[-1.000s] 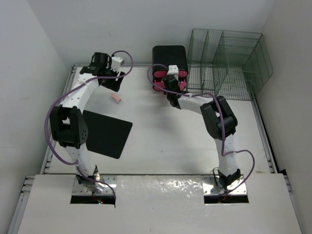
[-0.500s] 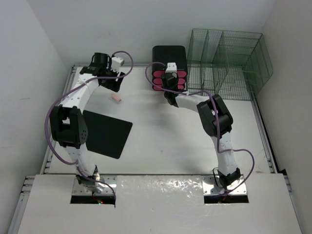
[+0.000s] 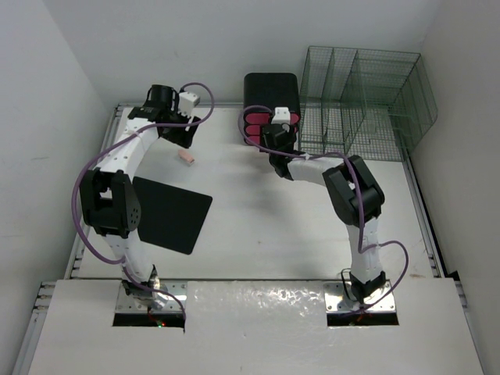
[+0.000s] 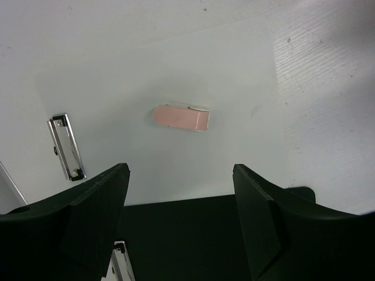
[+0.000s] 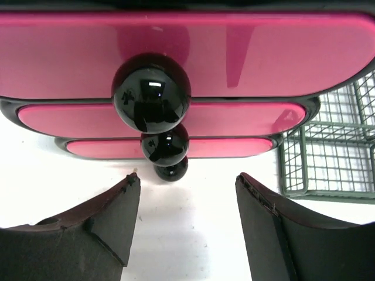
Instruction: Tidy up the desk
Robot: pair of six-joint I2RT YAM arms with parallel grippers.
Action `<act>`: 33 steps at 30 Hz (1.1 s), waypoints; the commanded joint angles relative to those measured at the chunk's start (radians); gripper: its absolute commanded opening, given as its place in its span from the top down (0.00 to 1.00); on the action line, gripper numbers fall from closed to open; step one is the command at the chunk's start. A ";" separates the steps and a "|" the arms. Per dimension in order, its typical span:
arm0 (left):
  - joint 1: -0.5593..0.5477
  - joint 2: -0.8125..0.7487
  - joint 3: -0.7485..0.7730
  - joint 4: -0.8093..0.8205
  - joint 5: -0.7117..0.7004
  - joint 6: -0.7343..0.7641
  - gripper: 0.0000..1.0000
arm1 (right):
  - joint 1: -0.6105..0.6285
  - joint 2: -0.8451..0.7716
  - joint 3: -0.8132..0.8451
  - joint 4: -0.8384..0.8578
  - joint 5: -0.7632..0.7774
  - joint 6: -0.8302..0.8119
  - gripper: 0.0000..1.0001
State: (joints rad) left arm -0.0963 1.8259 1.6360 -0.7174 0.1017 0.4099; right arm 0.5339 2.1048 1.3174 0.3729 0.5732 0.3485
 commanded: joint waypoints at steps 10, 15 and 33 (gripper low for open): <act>0.013 -0.040 0.004 0.009 0.033 0.012 0.30 | 0.008 0.145 0.184 -0.010 0.043 0.046 0.44; 0.013 -0.036 0.010 0.003 0.041 0.017 0.30 | 0.008 0.179 0.220 -0.012 0.074 0.052 0.50; 0.013 -0.008 -0.004 -0.002 0.056 0.032 0.30 | 0.000 0.215 0.218 0.018 0.102 0.073 0.92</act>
State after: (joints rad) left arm -0.0963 1.8263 1.6360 -0.7380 0.1345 0.4263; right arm 0.5411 2.3516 1.5444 0.3210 0.6674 0.3950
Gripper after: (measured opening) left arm 0.697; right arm 0.309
